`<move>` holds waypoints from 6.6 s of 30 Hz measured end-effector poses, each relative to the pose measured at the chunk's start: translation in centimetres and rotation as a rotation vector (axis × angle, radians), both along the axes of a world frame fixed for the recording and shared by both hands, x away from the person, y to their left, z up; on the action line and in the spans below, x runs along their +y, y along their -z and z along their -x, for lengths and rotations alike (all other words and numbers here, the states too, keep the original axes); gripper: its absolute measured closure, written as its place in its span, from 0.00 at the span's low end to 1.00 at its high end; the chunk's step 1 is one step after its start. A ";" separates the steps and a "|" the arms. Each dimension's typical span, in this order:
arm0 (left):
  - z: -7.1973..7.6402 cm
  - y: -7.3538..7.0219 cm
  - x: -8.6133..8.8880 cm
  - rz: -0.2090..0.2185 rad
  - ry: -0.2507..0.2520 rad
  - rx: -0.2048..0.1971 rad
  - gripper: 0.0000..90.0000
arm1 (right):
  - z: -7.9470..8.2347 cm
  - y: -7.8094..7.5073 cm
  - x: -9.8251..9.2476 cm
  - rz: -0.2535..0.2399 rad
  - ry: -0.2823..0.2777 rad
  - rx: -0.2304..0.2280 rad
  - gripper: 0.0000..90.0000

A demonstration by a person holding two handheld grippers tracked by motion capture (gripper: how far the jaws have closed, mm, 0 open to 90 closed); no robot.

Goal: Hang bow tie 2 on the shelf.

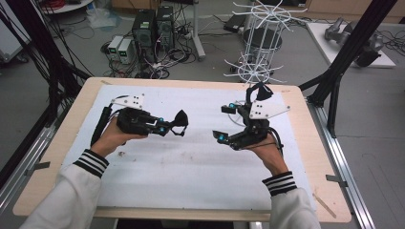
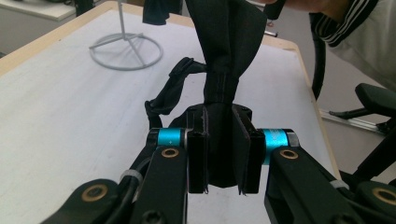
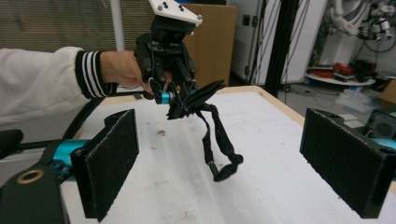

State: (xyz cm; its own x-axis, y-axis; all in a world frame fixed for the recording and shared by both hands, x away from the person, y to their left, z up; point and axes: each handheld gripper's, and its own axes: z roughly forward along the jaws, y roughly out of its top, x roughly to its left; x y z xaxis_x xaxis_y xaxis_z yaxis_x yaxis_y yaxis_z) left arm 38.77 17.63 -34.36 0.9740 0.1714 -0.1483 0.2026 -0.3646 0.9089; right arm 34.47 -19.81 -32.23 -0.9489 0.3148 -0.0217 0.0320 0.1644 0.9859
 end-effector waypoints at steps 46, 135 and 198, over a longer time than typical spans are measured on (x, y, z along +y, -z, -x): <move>1.2 0.0 -4.3 0.072 0.081 -0.027 0.86 | -1.3 0.2 4.4 0.121 -0.128 0.018 0.77; 6.2 4.1 5.3 0.157 -0.377 -0.175 0.05 | -0.1 -2.7 -3.5 -0.131 0.336 -0.089 0.89; 9.3 9.6 8.7 0.300 -0.667 -0.315 0.05 | -4.5 -2.1 -5.8 -0.188 0.651 -0.035 0.87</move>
